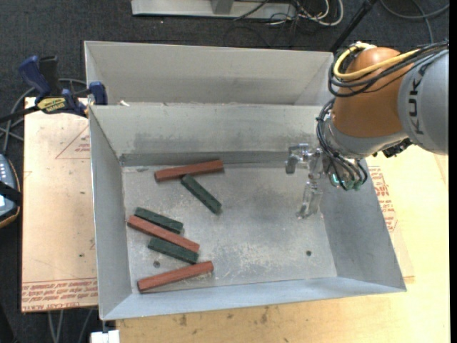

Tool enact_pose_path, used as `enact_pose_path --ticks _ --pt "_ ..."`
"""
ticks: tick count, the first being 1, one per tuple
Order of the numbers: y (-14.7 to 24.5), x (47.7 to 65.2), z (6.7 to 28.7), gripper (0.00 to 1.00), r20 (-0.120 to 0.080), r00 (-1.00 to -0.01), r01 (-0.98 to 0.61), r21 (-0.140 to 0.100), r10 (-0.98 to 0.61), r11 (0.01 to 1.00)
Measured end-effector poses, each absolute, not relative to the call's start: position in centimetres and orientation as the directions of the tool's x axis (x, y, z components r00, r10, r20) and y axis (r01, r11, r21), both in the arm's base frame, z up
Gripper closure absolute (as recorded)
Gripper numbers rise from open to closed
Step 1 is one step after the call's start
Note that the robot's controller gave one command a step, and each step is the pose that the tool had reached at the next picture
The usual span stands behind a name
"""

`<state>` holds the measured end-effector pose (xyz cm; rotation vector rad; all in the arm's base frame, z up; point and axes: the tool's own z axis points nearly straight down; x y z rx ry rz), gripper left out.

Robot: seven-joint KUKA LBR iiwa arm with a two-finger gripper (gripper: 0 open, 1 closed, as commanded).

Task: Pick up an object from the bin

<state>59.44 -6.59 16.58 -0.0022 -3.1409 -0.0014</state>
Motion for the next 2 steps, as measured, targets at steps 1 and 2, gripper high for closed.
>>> enact_pose_path --ticks 1,2 --pt "1.0 62.7 20.1 0.00 -0.010 -0.999 -0.047 0.004 -0.047 0.999" --pt "-2.2 63.7 22.1 0.00 -0.006 -0.974 -0.225 -0.002 -0.225 0.974"
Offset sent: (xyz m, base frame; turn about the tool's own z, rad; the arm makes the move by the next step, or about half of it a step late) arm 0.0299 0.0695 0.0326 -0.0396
